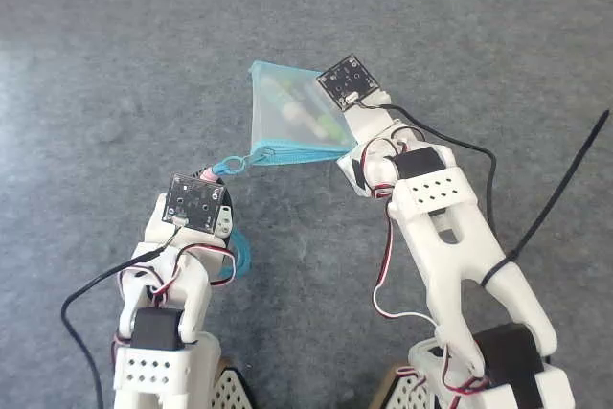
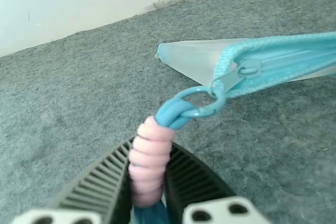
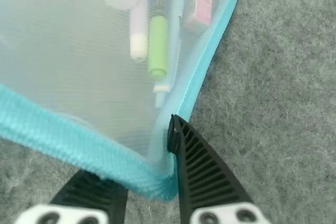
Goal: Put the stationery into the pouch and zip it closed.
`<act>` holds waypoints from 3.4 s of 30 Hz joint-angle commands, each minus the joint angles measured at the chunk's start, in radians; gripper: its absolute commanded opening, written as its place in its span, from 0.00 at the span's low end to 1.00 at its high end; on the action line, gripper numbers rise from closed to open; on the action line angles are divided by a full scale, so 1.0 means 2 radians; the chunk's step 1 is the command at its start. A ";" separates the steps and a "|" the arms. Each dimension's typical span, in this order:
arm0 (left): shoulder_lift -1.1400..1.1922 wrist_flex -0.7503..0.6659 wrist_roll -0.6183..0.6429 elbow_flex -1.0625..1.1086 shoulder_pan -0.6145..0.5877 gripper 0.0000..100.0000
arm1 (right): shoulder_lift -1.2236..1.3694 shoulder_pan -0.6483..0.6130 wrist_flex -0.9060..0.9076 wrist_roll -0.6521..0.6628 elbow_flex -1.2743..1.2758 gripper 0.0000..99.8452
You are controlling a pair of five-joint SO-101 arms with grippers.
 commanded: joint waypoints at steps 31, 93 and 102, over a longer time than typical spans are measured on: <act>-0.008 -0.019 0.015 -0.011 -0.002 0.01 | -0.167 0.008 -0.032 -0.015 0.129 0.01; -0.008 0.012 0.012 -0.020 0.049 0.34 | -0.309 0.023 0.086 0.006 0.174 0.37; -0.008 0.012 0.011 -0.019 0.048 0.34 | -0.126 0.056 0.087 0.030 0.064 0.43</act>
